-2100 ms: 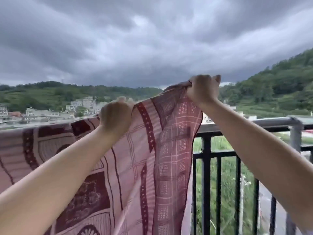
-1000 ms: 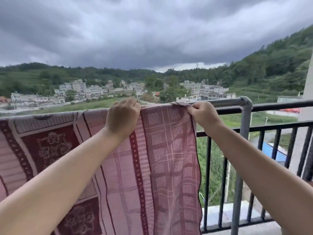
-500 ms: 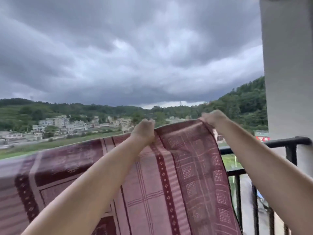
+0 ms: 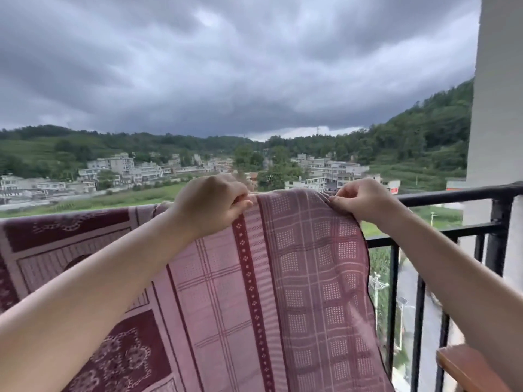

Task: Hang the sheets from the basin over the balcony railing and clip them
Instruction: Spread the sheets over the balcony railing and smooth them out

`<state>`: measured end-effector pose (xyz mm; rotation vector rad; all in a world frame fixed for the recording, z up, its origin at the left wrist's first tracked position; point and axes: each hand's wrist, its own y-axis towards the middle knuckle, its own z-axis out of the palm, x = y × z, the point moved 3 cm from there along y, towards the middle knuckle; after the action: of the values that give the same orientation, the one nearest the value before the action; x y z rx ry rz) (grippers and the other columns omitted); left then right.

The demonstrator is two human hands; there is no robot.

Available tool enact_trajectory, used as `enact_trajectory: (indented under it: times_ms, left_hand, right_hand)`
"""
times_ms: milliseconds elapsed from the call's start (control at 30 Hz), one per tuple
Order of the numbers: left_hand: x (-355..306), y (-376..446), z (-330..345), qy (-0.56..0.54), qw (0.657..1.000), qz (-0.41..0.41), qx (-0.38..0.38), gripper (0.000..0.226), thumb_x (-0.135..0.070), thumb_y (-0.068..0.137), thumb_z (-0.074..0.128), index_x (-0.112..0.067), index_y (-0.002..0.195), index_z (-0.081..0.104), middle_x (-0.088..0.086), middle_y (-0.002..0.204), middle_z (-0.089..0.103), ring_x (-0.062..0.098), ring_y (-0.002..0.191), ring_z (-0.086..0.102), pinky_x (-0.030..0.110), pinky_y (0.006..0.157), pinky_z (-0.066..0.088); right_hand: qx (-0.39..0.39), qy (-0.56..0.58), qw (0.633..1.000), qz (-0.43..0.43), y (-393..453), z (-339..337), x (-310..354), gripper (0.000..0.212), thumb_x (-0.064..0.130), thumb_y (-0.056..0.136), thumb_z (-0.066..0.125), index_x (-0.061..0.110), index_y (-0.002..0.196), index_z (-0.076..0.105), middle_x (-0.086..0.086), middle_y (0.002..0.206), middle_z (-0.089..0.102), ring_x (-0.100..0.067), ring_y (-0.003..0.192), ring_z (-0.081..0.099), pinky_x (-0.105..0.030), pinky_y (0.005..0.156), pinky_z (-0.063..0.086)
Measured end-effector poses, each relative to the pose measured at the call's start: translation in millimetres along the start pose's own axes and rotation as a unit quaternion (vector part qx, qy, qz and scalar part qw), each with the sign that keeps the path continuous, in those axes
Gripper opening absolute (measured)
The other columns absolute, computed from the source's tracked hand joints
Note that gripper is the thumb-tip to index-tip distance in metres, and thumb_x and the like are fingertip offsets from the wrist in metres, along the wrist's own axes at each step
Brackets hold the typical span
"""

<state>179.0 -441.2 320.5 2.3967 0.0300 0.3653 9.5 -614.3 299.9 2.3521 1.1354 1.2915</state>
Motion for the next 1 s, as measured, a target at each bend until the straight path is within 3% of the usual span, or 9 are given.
enact_trajectory:
  times_ms: [100, 167, 267, 367, 467, 533, 667, 800, 1000]
  left_hand:
    - [4, -16, 0, -0.028, 0.995, -0.027, -0.089, 0.025, -0.024, 0.085, 0.058, -0.003, 0.095, 0.068, 0.014, 0.088, 0.072, 0.027, 0.074, 0.067, 0.038, 0.065, 0.058]
    - [3, -20, 2, -0.026, 0.992, -0.038, -0.118, 0.025, -0.022, 0.084, 0.060, -0.002, 0.097, 0.068, 0.015, 0.093, 0.073, 0.030, 0.078, 0.069, 0.036, 0.066, 0.056]
    - [1, -20, 6, -0.037, 0.988, -0.059, -0.134, 0.023, -0.020, 0.084, 0.059, -0.003, 0.097, 0.068, 0.014, 0.093, 0.073, 0.030, 0.081, 0.068, 0.029, 0.065, 0.049]
    - [2, -18, 4, -0.062, 0.984, -0.079, -0.147, 0.019, -0.018, 0.085, 0.060, -0.005, 0.095, 0.069, 0.013, 0.089, 0.073, 0.028, 0.080, 0.068, 0.029, 0.065, 0.050]
    - [2, -20, 2, -0.066, 0.986, -0.059, -0.139, 0.019, -0.016, 0.084, 0.060, -0.005, 0.097, 0.068, 0.012, 0.090, 0.074, 0.025, 0.079, 0.068, 0.033, 0.069, 0.055]
    - [10, -29, 1, -0.048, 0.989, -0.055, -0.128, 0.026, -0.017, 0.084, 0.061, -0.003, 0.105, 0.064, 0.013, 0.097, 0.072, 0.024, 0.084, 0.069, 0.032, 0.074, 0.055]
    - [38, -67, -13, 0.050, 0.989, -0.076, -0.114, 0.040, -0.026, 0.079, 0.063, -0.002, 0.111, 0.060, 0.014, 0.107, 0.069, 0.028, 0.097, 0.066, 0.042, 0.086, 0.052]
    - [76, -123, -31, 0.182, 0.975, -0.121, -0.030, 0.054, -0.039, 0.075, 0.062, 0.001, 0.112, 0.058, 0.018, 0.107, 0.068, 0.035, 0.098, 0.064, 0.051, 0.087, 0.048]
    - [123, -168, -63, 0.230, 0.963, -0.130, -0.045, 0.026, -0.008, 0.065, 0.078, 0.005, 0.085, 0.067, 0.020, 0.078, 0.069, 0.036, 0.071, 0.065, 0.047, 0.058, 0.058]
  right_hand:
    - [-0.014, -0.025, 1.000, -0.003, 4, -11, 5, 0.024, 0.010, 0.084, 0.055, -0.009, 0.072, 0.063, -0.008, 0.053, 0.047, -0.016, 0.050, 0.042, -0.013, 0.040, 0.038]
    - [-0.011, 0.101, 0.993, 0.069, 15, -18, -1, 0.016, 0.006, 0.086, 0.050, -0.003, 0.075, 0.058, -0.006, 0.059, 0.049, -0.015, 0.053, 0.047, -0.017, 0.048, 0.046]
    - [-0.029, 0.328, 0.917, 0.224, 26, -14, -29, 0.016, 0.004, 0.086, 0.047, 0.008, 0.071, 0.052, -0.005, 0.064, 0.055, -0.017, 0.058, 0.056, -0.028, 0.052, 0.047]
    - [-0.086, 0.344, 0.900, 0.253, 23, 0, -45, 0.013, -0.001, 0.081, 0.043, 0.005, 0.075, 0.053, -0.007, 0.065, 0.050, -0.021, 0.058, 0.053, -0.032, 0.059, 0.046]
    - [-0.219, 0.144, 0.954, 0.145, 7, -6, -28, 0.008, 0.004, 0.084, 0.045, 0.006, 0.086, 0.052, -0.003, 0.072, 0.049, -0.017, 0.068, 0.045, -0.028, 0.062, 0.039]
    - [-0.211, 0.034, 0.977, -0.019, -10, -3, 9, 0.015, 0.010, 0.086, 0.051, 0.005, 0.098, 0.055, -0.006, 0.087, 0.057, -0.017, 0.079, 0.050, -0.021, 0.065, 0.038]
    - [-0.119, -0.193, 0.927, -0.299, -39, 35, 80, 0.040, 0.027, 0.081, 0.061, 0.009, 0.116, 0.056, -0.006, 0.117, 0.060, -0.023, 0.113, 0.049, -0.036, 0.099, 0.032]
    - [-0.014, -0.243, 0.894, -0.376, -40, 87, 123, 0.051, 0.035, 0.084, 0.054, 0.013, 0.129, 0.044, -0.003, 0.134, 0.050, -0.021, 0.125, 0.040, -0.038, 0.107, 0.026]
    - [-0.008, -0.167, 0.882, -0.440, -23, 110, 143, 0.022, 0.015, 0.075, 0.067, -0.001, 0.091, 0.069, -0.015, 0.085, 0.070, -0.030, 0.084, 0.063, -0.041, 0.083, 0.054]
